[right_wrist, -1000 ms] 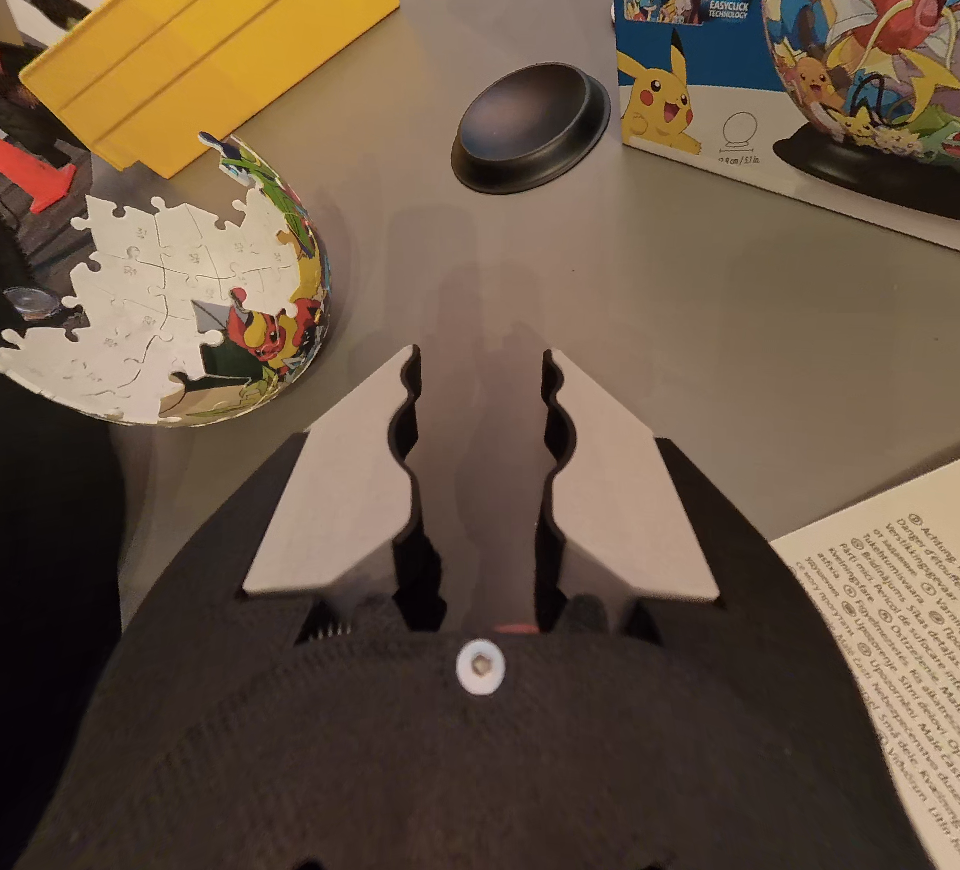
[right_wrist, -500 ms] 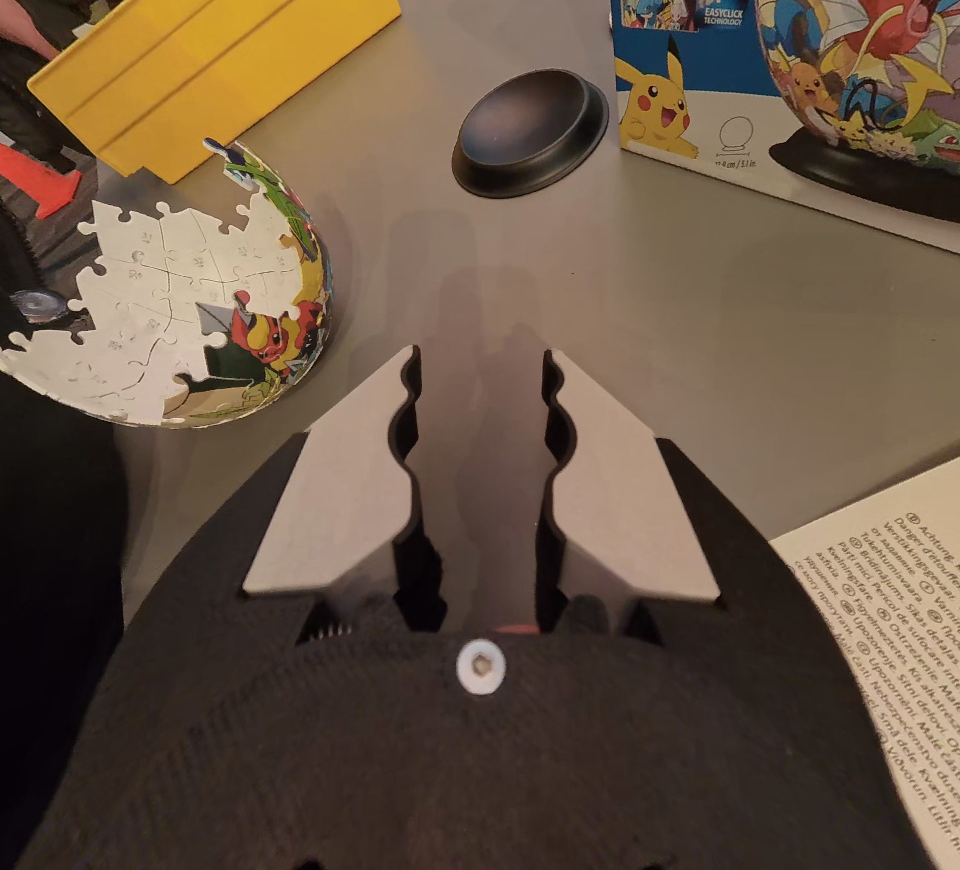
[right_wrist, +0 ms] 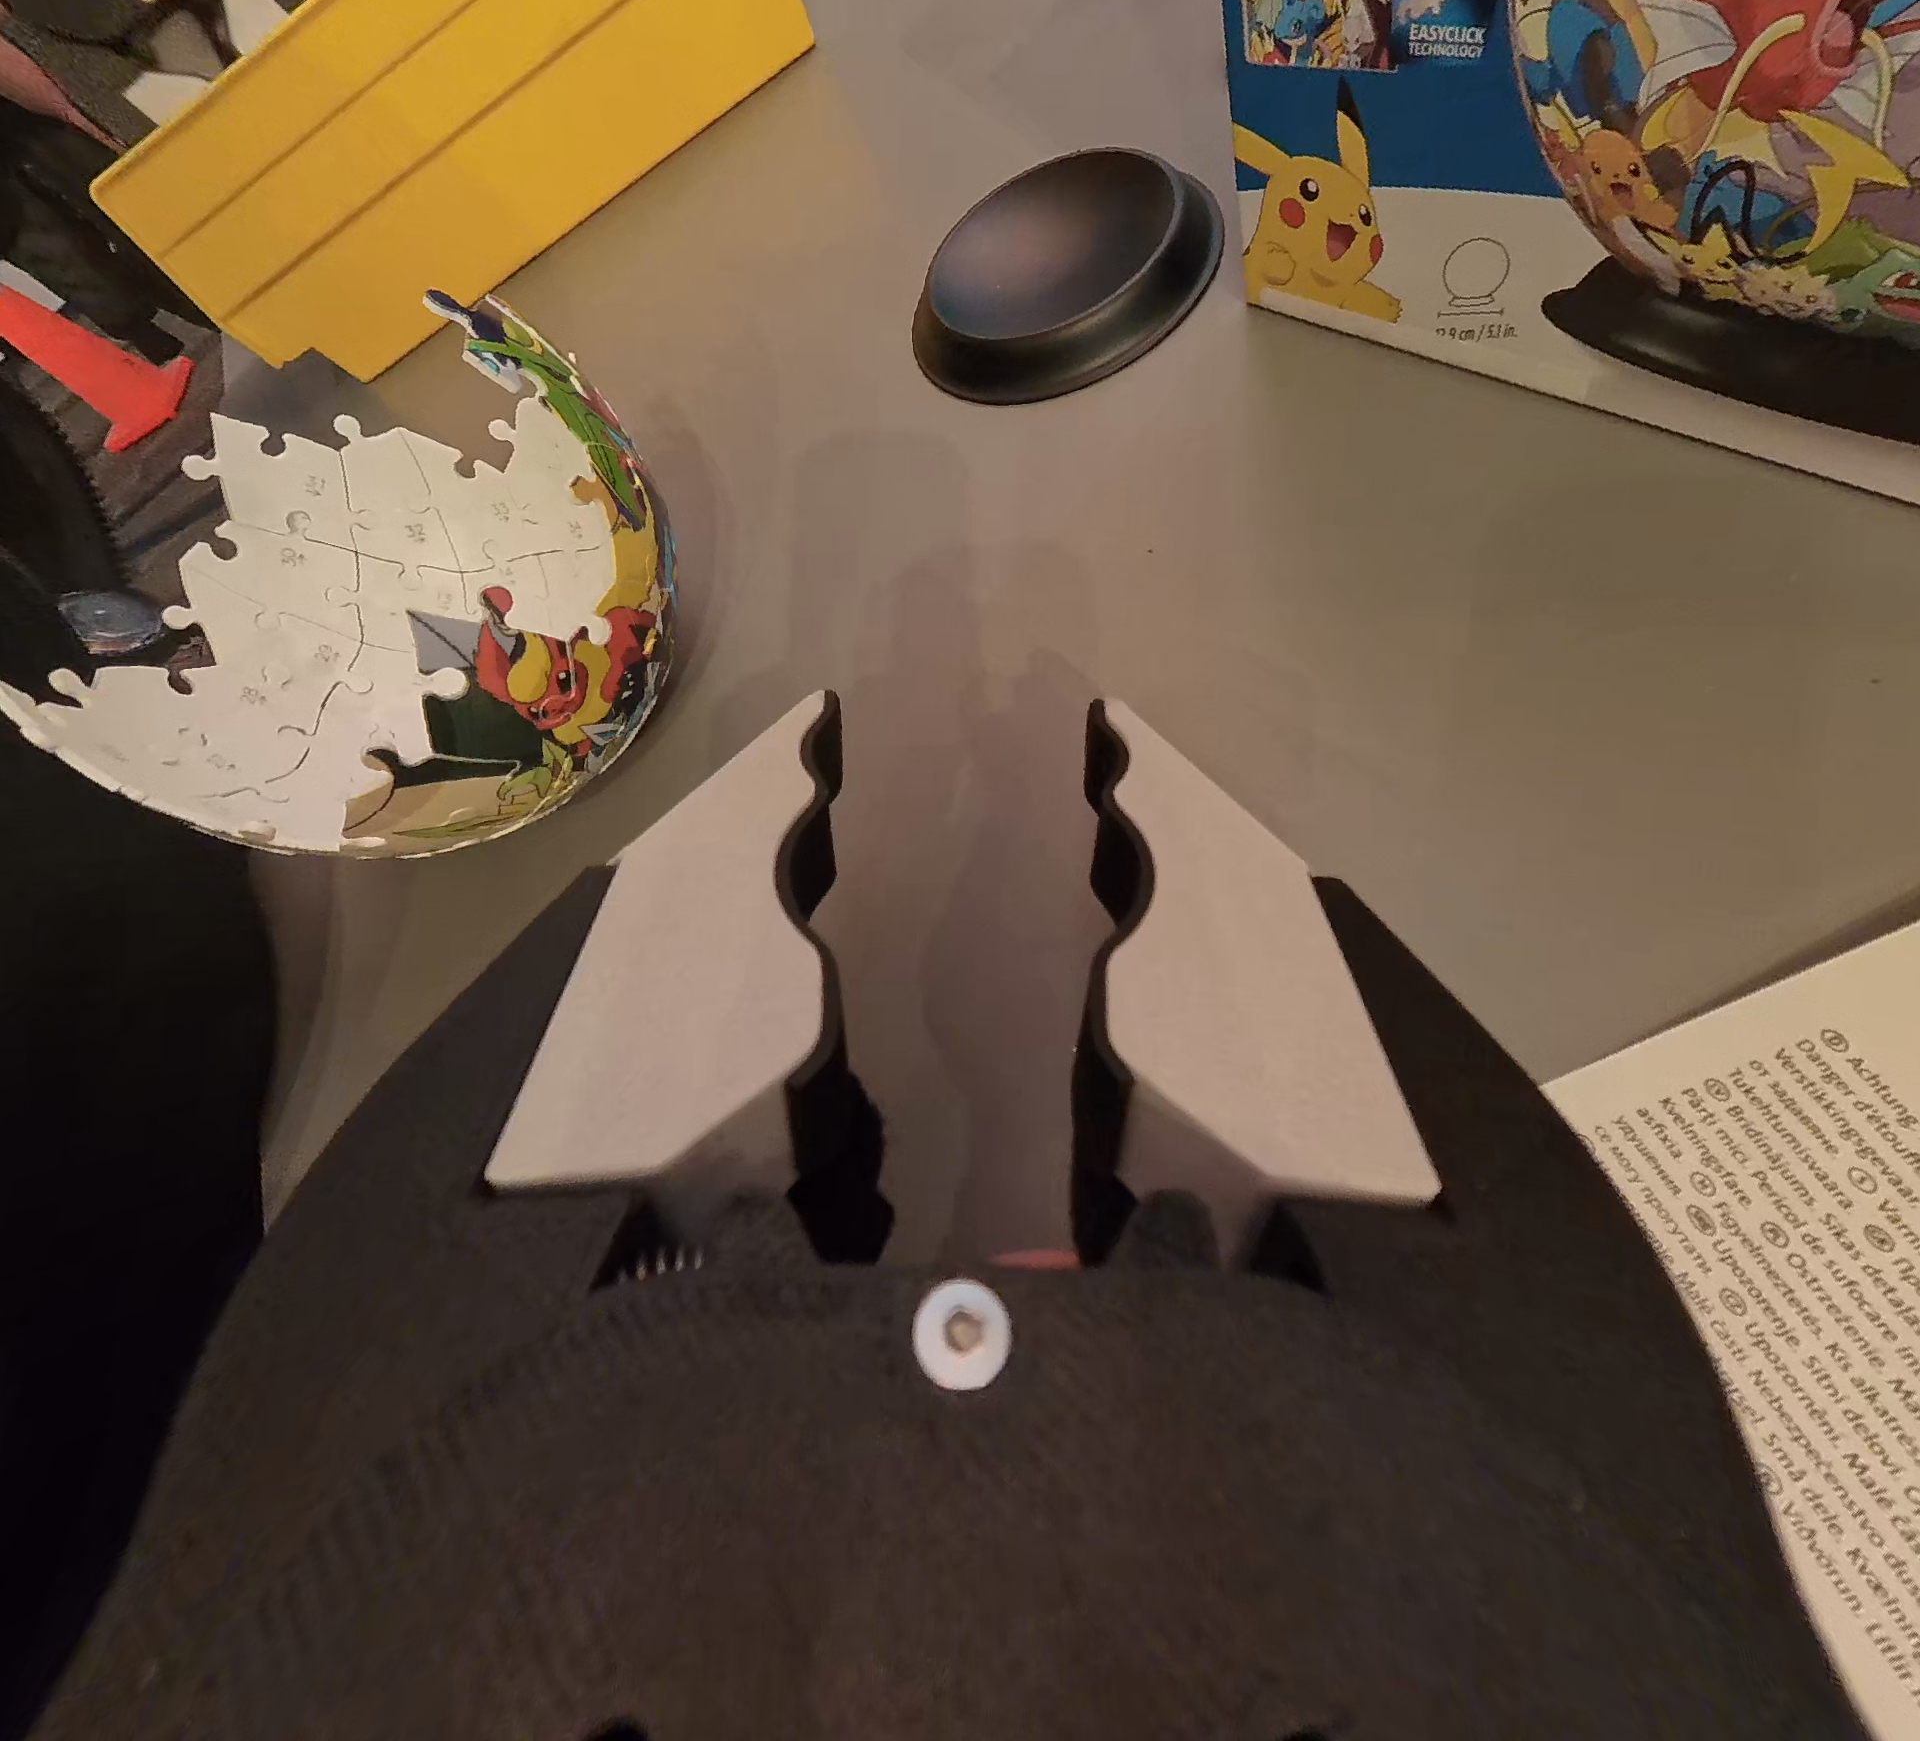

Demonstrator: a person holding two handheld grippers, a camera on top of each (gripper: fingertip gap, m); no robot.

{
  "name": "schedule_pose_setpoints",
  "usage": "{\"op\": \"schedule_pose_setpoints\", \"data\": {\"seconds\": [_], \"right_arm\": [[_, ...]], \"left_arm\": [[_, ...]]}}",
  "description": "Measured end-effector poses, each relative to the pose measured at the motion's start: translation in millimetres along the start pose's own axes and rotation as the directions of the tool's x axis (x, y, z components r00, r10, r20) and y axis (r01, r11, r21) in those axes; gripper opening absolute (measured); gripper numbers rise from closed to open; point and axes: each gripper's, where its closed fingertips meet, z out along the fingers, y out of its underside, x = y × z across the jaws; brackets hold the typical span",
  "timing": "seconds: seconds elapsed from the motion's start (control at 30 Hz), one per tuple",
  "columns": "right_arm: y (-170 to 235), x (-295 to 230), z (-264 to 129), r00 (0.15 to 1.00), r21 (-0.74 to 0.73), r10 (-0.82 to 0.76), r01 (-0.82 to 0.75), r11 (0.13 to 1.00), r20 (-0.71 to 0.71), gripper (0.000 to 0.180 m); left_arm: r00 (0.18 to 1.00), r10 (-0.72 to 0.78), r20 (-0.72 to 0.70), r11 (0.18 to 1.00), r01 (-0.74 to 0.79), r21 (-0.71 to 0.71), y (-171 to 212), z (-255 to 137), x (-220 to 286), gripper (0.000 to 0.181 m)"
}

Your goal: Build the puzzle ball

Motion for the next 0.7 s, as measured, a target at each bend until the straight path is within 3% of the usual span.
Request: {"op": "schedule_pose_setpoints", "data": {"seconds": [0.13,0.37,0.57,0.7], "right_arm": [[0,-1,0,1.0,0.002,-0.008,0.008,1.0,-0.001,0.046],[-1,-1,-1,1.0,0.009,-0.003,0.002,1.0,0.006,0.046],[-2,-2,-2,1.0,0.015,0.0,0.0,1.0,0.014,0.047],[-2,-2,-2,1.0,0.014,-0.002,0.002,1.0,0.015,0.047]], "left_arm": [[0.999,0.043,-0.021,0.997,-0.045,-0.068,7,14,0,0.035],[0.999,0.043,-0.007,0.995,-0.043,-0.085,8,14,-2,0.027],[0.999,-0.051,0.019,0.999,0.051,-0.012,9,6,0,0.026],[0.98,-0.151,0.13,0.985,0.138,0.106,-2,-36,-12,0.027]]}}
